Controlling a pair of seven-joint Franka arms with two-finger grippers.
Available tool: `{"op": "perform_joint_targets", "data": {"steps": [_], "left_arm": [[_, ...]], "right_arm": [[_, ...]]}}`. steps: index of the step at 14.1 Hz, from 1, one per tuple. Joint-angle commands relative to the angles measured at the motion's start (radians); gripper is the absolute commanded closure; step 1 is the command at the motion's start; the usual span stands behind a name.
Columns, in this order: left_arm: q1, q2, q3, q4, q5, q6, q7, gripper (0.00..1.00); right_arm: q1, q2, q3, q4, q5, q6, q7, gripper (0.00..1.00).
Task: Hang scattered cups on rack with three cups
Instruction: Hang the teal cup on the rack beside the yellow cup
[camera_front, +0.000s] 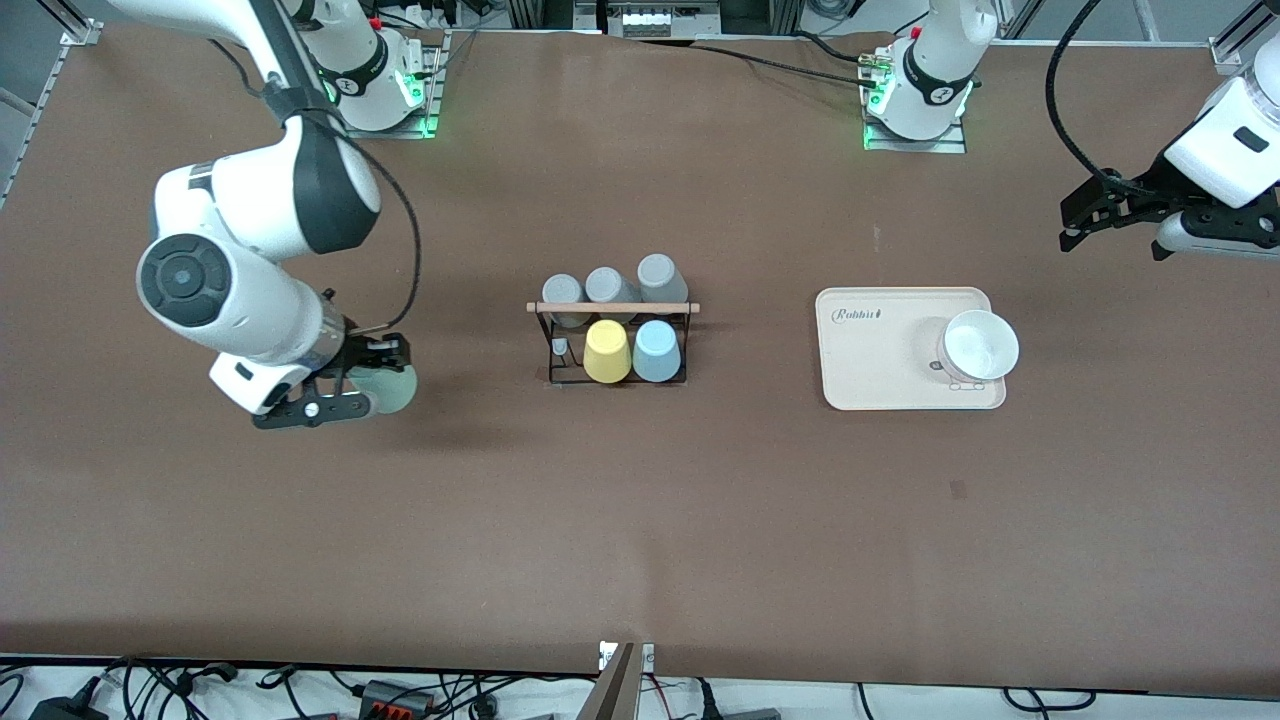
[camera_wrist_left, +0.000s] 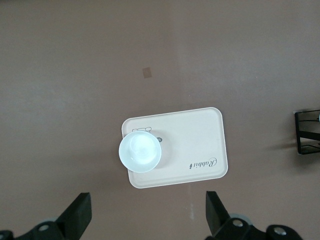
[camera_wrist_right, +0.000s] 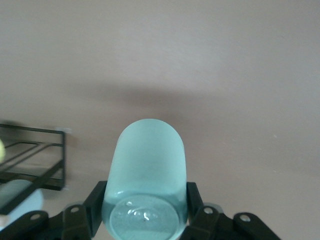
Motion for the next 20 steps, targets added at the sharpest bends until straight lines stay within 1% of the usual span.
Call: {"op": "perform_joint_targets", "data": {"steps": [1,6,7,8,9,11,15,20], "left_arm": [[0.001,0.032,-0.005,0.059,0.020,-0.033,0.002,0.00],[0.000,0.032,-0.005,0.060,0.020,-0.035,0.002,0.00],[0.000,0.032,-0.005,0.059,0.020,-0.036,0.000,0.00],[0.000,0.032,-0.005,0.060,0.020,-0.039,0.000,0.00],[0.000,0.032,-0.005,0.060,0.020,-0.047,0.000,0.00],[0.000,0.032,-0.007,0.060,0.020,-0.049,0.000,0.00],[0.000,0.032,-0.015,0.060,0.020,-0.049,0.000,0.00],[0.001,0.030,-0.018,0.060,0.020,-0.049,0.000,0.00]], "right_arm": [[0.055,0.049,-0.006,0.099,0.016,-0.033,0.011,0.72],[0.190,0.104,-0.006,0.179,0.016,-0.038,0.151,0.71],[0.206,0.114,-0.004,0.187,0.023,-0.036,0.190,0.71],[0.218,0.124,-0.004,0.194,0.052,-0.035,0.214,0.71],[0.222,0.130,-0.004,0.196,0.087,-0.029,0.237,0.71],[0.233,0.145,-0.004,0.196,0.111,-0.032,0.271,0.71],[0.275,0.162,-0.006,0.194,0.106,-0.039,0.328,0.71],[0.279,0.190,-0.006,0.194,0.099,-0.039,0.336,0.71]]}}
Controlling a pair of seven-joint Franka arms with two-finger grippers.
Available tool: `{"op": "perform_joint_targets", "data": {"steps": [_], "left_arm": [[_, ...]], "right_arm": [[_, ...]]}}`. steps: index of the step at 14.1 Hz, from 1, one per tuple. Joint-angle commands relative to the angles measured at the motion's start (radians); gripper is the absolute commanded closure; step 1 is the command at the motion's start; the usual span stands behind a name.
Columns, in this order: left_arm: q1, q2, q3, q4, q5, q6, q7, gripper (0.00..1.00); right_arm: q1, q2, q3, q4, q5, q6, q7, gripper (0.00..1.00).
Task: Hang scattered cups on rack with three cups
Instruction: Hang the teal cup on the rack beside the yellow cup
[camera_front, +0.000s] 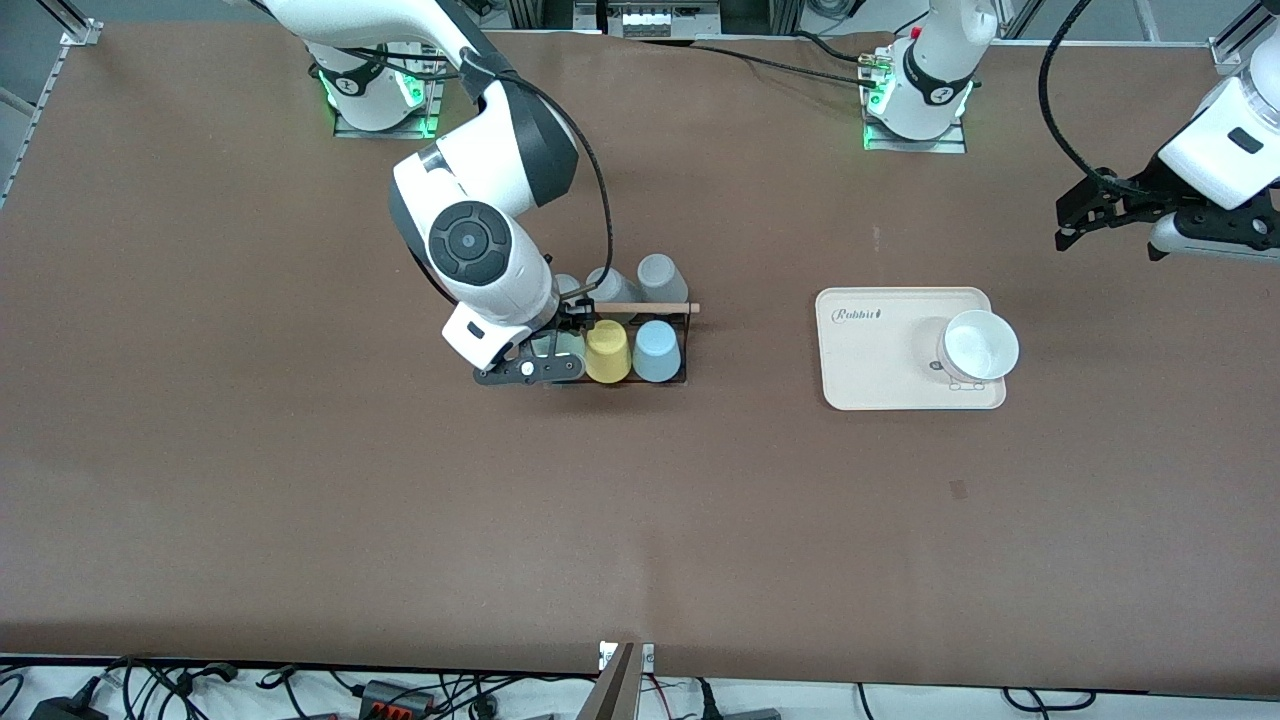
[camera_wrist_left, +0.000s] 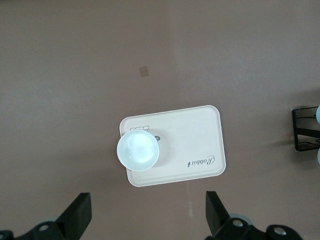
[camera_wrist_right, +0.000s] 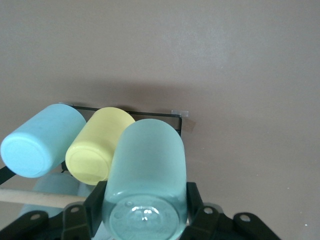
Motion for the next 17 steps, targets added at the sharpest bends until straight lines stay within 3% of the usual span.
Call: {"op": "perform_joint_targets", "data": {"steps": [1,16,17], "left_arm": [[0.002,0.018,-0.006,0.035,0.020,-0.024,0.000,0.00],[0.003,0.018,-0.005,0.035,0.020,-0.024,0.000,0.00],[0.003,0.018,-0.005,0.035,0.018,-0.024,0.000,0.00]], "right_arm": [[0.004,0.032,-0.008,0.038,0.000,-0.024,0.014,0.71],[0.024,0.117,-0.012,0.038,0.000,-0.012,0.017,0.70],[0.023,0.118,-0.014,0.038,0.002,-0.012,0.017,0.65]]}}
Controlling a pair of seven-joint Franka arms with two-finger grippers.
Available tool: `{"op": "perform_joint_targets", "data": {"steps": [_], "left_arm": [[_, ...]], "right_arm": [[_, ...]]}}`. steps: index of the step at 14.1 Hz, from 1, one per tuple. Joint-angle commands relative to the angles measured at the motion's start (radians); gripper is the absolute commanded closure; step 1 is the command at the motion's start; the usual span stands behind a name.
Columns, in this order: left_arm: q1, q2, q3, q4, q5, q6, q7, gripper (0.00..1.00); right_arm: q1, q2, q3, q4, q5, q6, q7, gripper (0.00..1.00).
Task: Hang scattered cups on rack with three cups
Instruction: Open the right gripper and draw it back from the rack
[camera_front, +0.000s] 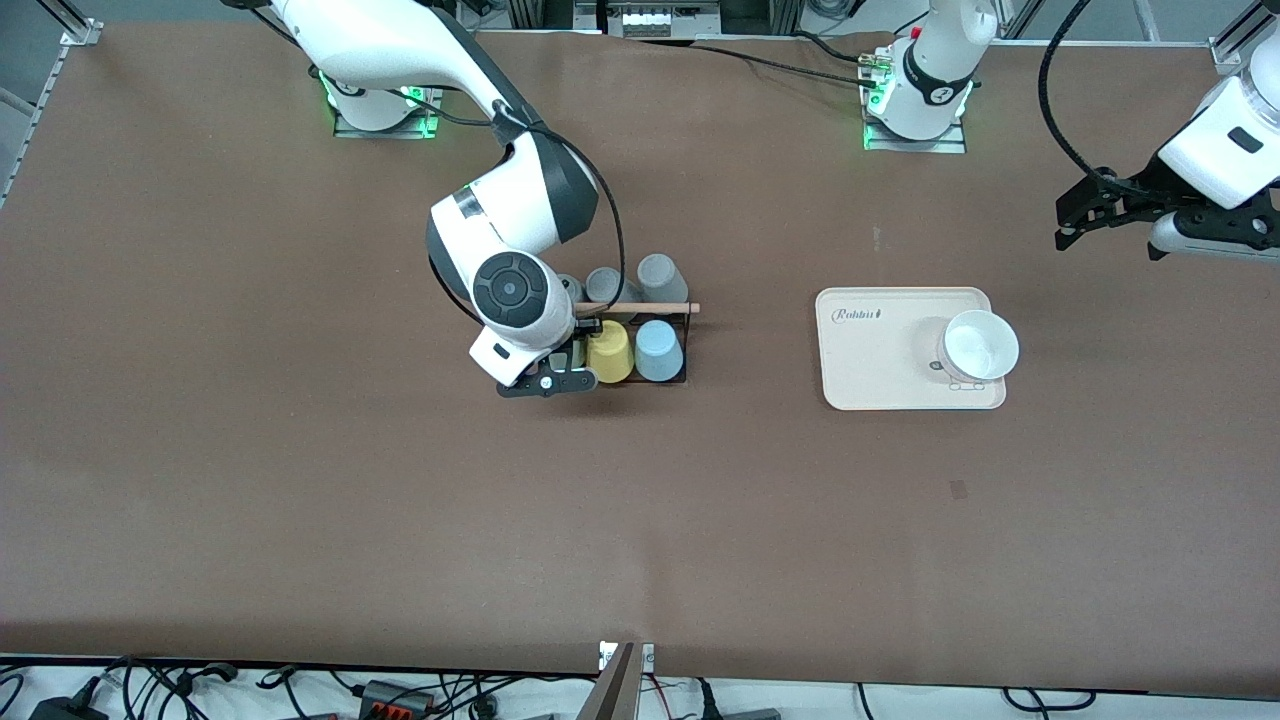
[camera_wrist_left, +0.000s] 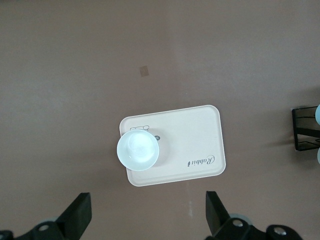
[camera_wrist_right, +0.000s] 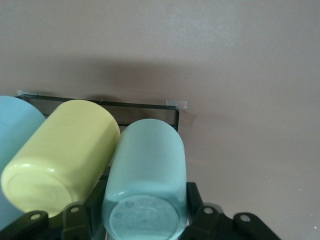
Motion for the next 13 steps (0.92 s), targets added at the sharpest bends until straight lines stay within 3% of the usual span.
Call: {"op": "perform_joint_targets", "data": {"steps": [1,2,8,13], "left_arm": [[0.003,0.018,-0.005,0.034,0.020,-0.022,0.000,0.00],[0.003,0.018,-0.006,0.034,0.020,-0.022,0.000,0.00],[0.003,0.018,-0.005,0.034,0.018,-0.024,0.000,0.00],[0.002,0.018,-0.006,0.034,0.018,-0.024,0.002,0.00]], "right_arm": [[0.001,0.018,-0.006,0.038,0.005,-0.015,0.018,0.22],[0.000,0.011,-0.008,0.040,0.007,-0.020,0.018,0.00],[-0.037,-0.071,-0.021,0.050,0.005,-0.061,0.012,0.00],[-0.150,-0.182,-0.023,0.066,0.002,-0.103,0.000,0.00]]}}
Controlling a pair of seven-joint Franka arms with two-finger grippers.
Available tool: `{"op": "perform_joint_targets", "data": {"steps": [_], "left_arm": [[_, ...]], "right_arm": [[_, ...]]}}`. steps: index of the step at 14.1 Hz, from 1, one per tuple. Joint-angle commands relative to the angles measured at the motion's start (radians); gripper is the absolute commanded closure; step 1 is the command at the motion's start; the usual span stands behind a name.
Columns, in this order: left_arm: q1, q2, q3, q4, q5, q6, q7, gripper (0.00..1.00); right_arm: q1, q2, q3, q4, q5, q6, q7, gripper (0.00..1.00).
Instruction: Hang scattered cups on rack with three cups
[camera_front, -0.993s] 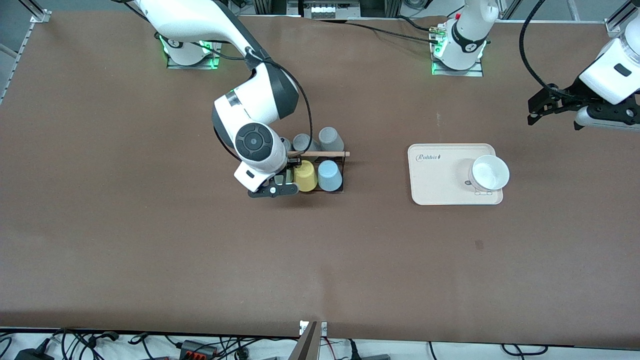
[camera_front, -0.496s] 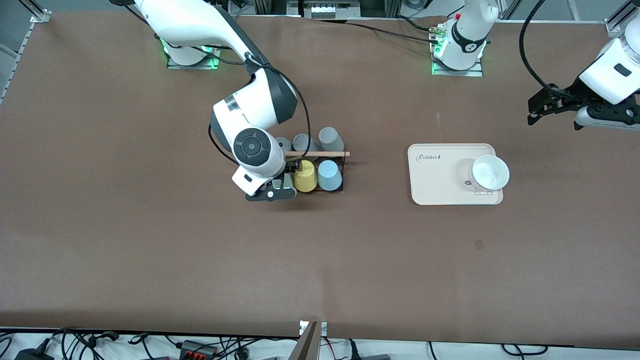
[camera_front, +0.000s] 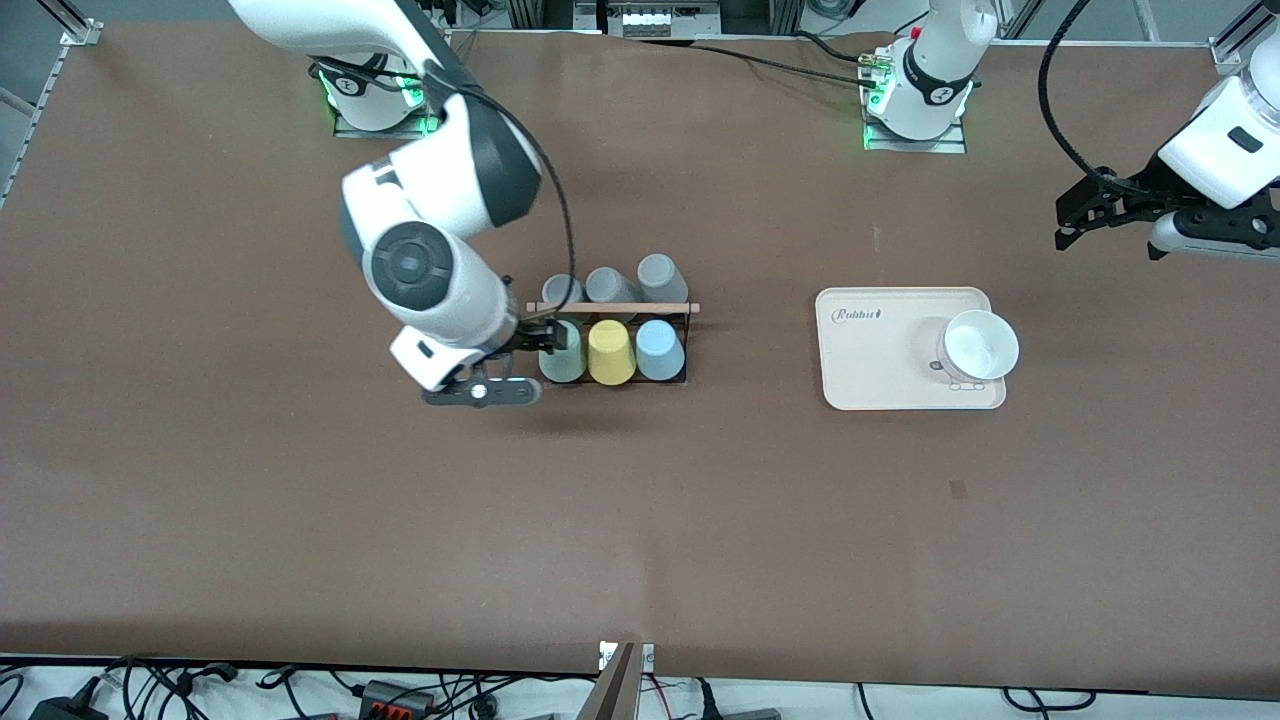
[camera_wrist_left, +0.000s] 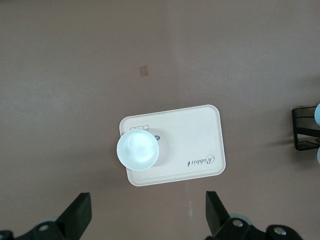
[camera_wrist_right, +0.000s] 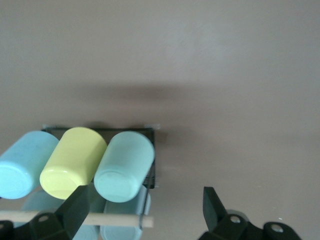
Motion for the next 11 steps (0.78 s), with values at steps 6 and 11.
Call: {"op": "perform_joint_targets", "data": {"steps": [6,11], "left_arm": [[0.002,0.018,-0.007,0.034,0.020,-0.023,0.002,0.00],[0.005,0.018,-0.006,0.034,0.020,-0.021,0.008,0.00]], "right_arm": [[-0.224,-0.134,0.007,0.000,-0.005,-0.057,-0.125,0.00],[-0.361,-0.206,0.010,-0.002,-0.047,-0.101,-0.308,0.00]]}}
